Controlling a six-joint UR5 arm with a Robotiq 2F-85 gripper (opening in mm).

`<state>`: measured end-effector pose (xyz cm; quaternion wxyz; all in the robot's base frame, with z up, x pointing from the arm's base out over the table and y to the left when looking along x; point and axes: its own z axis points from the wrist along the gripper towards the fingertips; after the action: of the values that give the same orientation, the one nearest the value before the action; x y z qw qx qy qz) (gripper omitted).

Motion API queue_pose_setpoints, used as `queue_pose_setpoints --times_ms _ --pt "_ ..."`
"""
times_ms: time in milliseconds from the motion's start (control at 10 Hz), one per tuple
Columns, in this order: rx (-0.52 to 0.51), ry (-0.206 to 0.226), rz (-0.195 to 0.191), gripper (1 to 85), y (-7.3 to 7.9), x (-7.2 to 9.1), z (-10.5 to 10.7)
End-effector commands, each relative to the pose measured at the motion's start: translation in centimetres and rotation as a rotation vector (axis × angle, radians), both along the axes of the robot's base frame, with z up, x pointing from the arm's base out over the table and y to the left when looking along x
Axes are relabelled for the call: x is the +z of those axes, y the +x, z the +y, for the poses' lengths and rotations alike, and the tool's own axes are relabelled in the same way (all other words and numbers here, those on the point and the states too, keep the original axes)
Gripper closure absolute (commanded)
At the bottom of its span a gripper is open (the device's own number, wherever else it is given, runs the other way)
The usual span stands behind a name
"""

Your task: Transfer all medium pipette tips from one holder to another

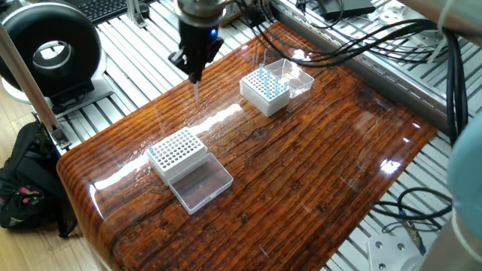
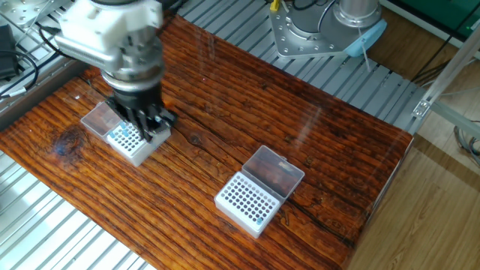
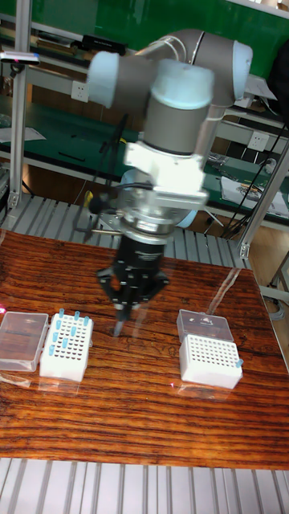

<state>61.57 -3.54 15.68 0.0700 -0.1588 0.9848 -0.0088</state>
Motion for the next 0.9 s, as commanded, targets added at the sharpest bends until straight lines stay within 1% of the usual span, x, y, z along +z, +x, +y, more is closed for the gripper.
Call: queue_pose_setpoints --times_ms 0,100,300,400,600,800 --pt "0.065 -0.019 -0.012 84.7 -0.3 -1.2 -3.7" --pt "0.072 -0.026 -0.014 84.7 -0.2 -1.7 -4.4" --pt "0.077 -0.015 -0.013 84.7 -0.2 -1.7 -4.6" --pt "0.074 -0.011 -0.009 84.7 -0.3 -1.8 -4.6" --pt "0.060 0.016 0.004 84.7 -0.6 -2.5 -4.0" --pt "0.050 0.019 0.009 84.7 -0.8 -2.9 -3.8"
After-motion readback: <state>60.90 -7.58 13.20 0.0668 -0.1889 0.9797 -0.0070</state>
